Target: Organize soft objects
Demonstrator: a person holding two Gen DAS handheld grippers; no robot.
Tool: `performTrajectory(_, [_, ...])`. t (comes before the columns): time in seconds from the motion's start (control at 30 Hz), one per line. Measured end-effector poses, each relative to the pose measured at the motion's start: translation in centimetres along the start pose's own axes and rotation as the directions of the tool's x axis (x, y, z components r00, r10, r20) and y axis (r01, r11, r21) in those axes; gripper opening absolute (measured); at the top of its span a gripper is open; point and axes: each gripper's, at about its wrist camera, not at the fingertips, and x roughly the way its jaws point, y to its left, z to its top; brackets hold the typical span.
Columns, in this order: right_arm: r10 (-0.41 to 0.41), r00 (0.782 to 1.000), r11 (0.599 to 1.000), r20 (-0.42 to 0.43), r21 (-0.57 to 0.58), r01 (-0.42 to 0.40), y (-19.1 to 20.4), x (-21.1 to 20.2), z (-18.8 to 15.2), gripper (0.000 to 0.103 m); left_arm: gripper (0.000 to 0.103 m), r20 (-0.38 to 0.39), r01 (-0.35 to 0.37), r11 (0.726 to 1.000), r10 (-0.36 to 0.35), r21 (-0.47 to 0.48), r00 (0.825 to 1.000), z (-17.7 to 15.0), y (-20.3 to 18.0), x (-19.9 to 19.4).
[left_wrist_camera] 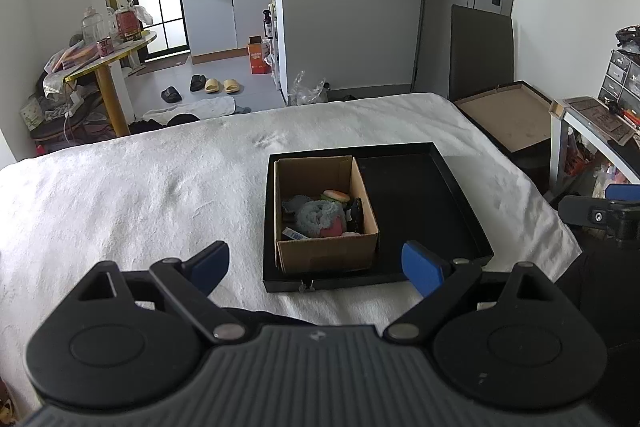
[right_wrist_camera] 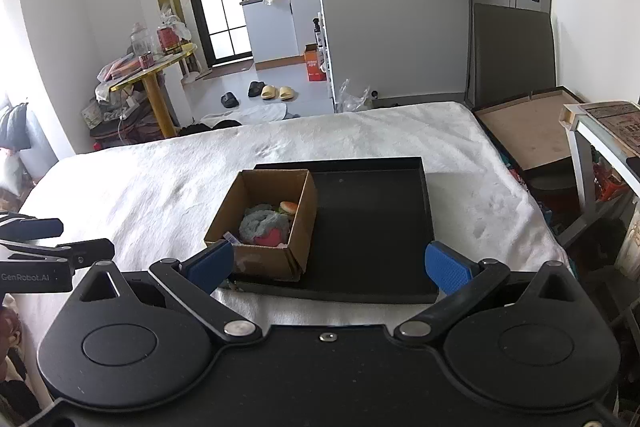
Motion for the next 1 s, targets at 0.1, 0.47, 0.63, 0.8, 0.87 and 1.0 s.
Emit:
performTrajectory(0.1, [0.001,1.000,1.000,0.000,-0.001,-0.001,0.09,0.01,-0.01,0.103,0.092,0.001,-0.003,1.000,0.003,-0.004,1.000,0.04,0.07,-0.02])
performTrajectory(0.47, [0.003,1.000,1.000,0.005,-0.005,-0.003,0.22,-0.18,-0.09,0.103,0.092,-0.003,0.004,1.000,-0.004,0.009,1.000,0.04,-0.38,0.06])
performTrajectory(0.63, [0.000,1.000,1.000,0.006,-0.008,0.000,0.21,-0.25,0.00,0.103,0.092,-0.005,0.005,1.000,-0.005,0.011,1.000,0.02,-0.49,0.11])
performTrajectory(0.8, [-0.003,1.000,1.000,0.004,-0.007,0.003,0.21,-0.26,0.04,0.103,0.092,-0.004,0.002,1.000,-0.002,0.009,1.000,-0.02,-0.56,0.16])
performTrajectory(0.87, [-0.004,1.000,1.000,0.004,-0.009,0.004,0.17,-0.23,0.12,0.103,0.092,-0.005,0.002,1.000,-0.002,0.008,1.000,-0.05,-0.57,0.18])
performTrajectory(1.0, [0.010,1.000,1.000,0.003,-0.006,-0.010,0.13,-0.35,0.26,0.103,0.092,-0.004,0.003,1.000,-0.002,0.011,1.000,-0.07,-0.61,0.17])
